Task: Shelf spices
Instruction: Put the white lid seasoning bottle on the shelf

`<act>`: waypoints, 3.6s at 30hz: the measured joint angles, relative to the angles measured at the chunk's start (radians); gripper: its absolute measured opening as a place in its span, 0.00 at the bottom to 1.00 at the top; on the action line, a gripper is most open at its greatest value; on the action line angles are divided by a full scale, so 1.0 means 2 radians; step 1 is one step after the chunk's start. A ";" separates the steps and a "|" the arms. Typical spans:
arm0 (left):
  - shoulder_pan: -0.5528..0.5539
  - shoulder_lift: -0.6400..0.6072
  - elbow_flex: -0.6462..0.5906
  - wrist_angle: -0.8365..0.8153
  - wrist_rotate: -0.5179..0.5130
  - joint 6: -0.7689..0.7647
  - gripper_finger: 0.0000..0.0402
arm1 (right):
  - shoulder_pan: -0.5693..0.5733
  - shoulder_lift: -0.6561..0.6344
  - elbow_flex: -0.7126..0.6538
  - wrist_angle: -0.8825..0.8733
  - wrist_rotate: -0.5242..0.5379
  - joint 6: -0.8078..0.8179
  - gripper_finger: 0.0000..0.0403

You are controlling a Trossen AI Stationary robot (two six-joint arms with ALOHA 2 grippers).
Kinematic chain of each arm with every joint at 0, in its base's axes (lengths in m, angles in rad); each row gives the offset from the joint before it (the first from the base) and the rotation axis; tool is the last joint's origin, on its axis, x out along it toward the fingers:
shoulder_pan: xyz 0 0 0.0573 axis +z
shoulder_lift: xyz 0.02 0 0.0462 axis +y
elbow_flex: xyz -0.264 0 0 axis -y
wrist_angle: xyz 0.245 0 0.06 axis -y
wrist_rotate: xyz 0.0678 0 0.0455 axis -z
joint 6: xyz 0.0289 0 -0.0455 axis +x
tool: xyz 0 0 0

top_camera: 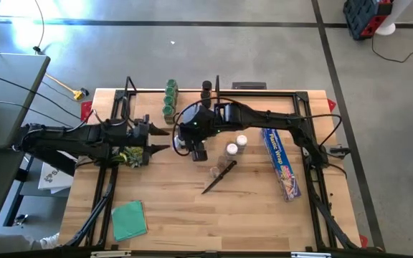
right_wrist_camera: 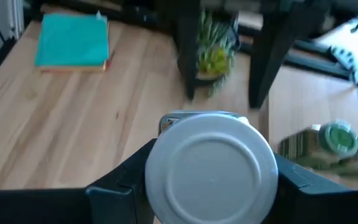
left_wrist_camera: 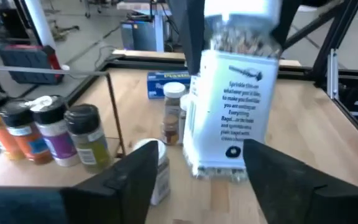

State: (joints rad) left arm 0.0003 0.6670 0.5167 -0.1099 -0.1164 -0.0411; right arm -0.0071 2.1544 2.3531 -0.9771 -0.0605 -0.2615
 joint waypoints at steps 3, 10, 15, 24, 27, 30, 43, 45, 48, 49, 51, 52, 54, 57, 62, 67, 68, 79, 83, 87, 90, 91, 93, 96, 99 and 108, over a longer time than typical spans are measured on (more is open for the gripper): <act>-0.006 0.019 0.001 0.010 0.003 0.001 0.63 | 0.000 0.000 0.000 0.013 -0.001 -0.005 0.46; -0.019 -0.003 0.000 -0.004 0.013 0.012 0.66 | -0.006 0.000 0.000 0.027 0.020 0.012 0.46; -0.023 0.003 0.000 0.002 -0.004 0.029 0.66 | -0.007 0.003 0.001 0.034 0.027 0.013 0.46; -0.024 0.060 0.001 0.068 -0.062 0.049 0.66 | -0.017 0.024 0.001 0.049 0.026 0.015 0.46; -0.024 0.073 0.001 0.069 -0.074 0.052 0.66 | -0.019 0.028 0.000 0.053 0.017 0.020 0.46; -0.025 0.081 0.001 0.066 -0.073 0.038 0.62 | -0.019 0.028 0.000 0.060 0.011 0.010 0.46; -0.050 0.046 0.008 0.064 -0.091 0.032 0.47 | -0.017 0.006 0.001 0.005 -0.021 -0.015 0.68; -0.057 0.022 0.011 0.077 -0.091 0.036 0.47 | -0.016 -0.016 0.001 -0.019 -0.005 0.000 0.72; -0.065 -0.015 0.011 0.121 -0.085 0.054 0.47 | -0.017 -0.046 0.002 -0.041 0.000 0.021 0.73; -0.066 -0.025 0.011 0.149 -0.073 0.063 0.47 | -0.017 -0.051 0.002 -0.039 -0.002 0.024 0.73; -0.066 -0.038 0.011 0.203 -0.043 0.076 0.47 | -0.016 -0.051 -0.006 -0.024 -0.009 0.026 0.73; -0.066 -0.040 0.011 0.225 -0.030 0.081 0.47 | -0.012 -0.050 -0.017 -0.004 -0.011 0.027 0.73; -0.066 -0.039 0.012 0.261 -0.011 0.083 0.47 | -0.006 -0.048 -0.053 0.050 -0.015 0.026 0.73; -0.066 -0.033 0.012 0.281 0.008 0.083 0.47 | 0.001 -0.048 -0.133 0.207 -0.021 0.026 0.74; -0.067 -0.034 0.011 0.283 0.024 0.075 0.47 | 0.007 -0.047 -0.236 0.468 0.029 0.040 0.74; -0.066 -0.054 0.011 0.303 0.032 0.087 0.47 | 0.037 -0.051 -0.257 0.591 0.110 0.002 0.74; -0.066 -0.058 0.011 0.314 0.032 0.092 0.47 | 0.043 -0.051 -0.257 0.602 0.119 -0.010 0.74; -0.066 -0.032 0.011 0.384 0.068 0.084 0.47 | 0.064 -0.051 -0.258 0.734 0.134 -0.052 0.74; -0.066 -0.005 0.011 0.401 0.068 0.083 0.47 | 0.061 -0.051 -0.258 0.735 0.121 -0.028 0.74; -0.066 0.015 0.011 0.415 0.068 0.083 0.47 | 0.061 -0.050 -0.258 0.734 0.119 -0.012 0.74; -0.066 0.026 0.011 0.427 0.068 0.083 0.47 | 0.059 -0.050 -0.258 0.732 0.120 -0.008 0.74; -0.066 0.028 0.011 0.431 0.068 0.083 0.47 | 0.059 -0.050 -0.258 0.731 0.120 -0.007 0.73; -0.066 0.030 0.011 0.433 0.068 0.078 0.47 | 0.059 -0.050 -0.258 0.729 0.120 -0.001 0.70; -0.066 0.031 0.011 0.431 0.069 0.074 0.47 | 0.059 -0.050 -0.258 0.724 0.120 0.000 0.63; -0.066 0.034 0.011 0.429 0.069 0.075 0.47 | 0.060 -0.050 -0.258 0.722 0.120 0.000 0.51; -0.066 0.006 0.012 0.345 0.064 0.087 0.47 | 0.060 -0.053 -0.258 0.665 0.121 0.018 0.45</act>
State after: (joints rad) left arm -0.1322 0.6782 0.5411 0.5810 0.0112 0.1329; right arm 0.1123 2.0477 1.8374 0.3522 0.1818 -0.2256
